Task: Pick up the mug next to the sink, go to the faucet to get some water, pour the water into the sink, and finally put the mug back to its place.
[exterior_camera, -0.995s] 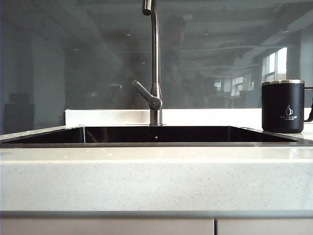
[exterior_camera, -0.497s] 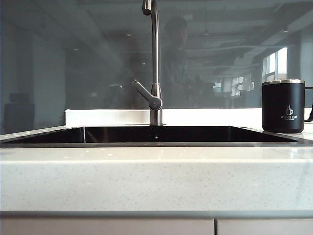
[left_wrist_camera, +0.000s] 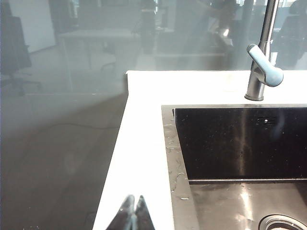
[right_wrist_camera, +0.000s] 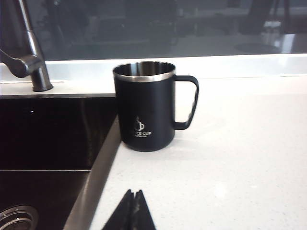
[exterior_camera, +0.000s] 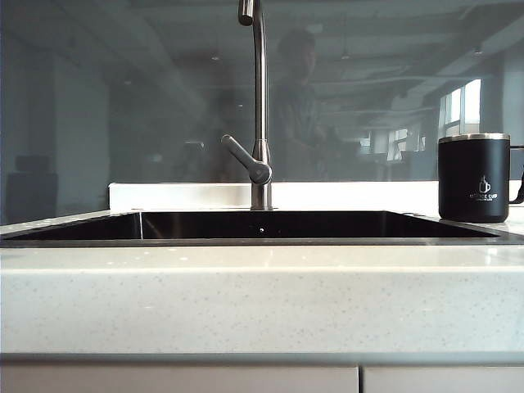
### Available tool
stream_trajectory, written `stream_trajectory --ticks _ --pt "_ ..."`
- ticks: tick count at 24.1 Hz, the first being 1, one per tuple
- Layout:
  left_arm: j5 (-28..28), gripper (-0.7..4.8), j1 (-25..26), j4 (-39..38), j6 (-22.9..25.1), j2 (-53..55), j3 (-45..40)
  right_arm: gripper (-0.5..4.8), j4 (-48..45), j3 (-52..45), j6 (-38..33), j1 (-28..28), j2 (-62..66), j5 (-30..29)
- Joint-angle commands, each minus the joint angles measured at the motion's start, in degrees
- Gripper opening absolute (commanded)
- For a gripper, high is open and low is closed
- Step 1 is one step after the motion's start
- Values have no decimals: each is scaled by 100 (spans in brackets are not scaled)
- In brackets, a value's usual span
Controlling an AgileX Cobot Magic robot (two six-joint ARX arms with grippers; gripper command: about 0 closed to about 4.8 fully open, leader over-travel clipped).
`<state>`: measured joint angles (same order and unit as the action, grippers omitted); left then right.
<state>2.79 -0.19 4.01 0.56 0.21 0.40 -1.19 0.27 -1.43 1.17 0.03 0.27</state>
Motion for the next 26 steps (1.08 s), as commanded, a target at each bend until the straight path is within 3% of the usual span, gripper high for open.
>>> stream_trajectory --ticks 1,26 --pt "-4 -2 11 74 4 2 17 -6 -96 -20 24 87 -13 22" --pt "-4 -2 11 74 4 2 17 -6 -111 -20 37 129 -13 0"
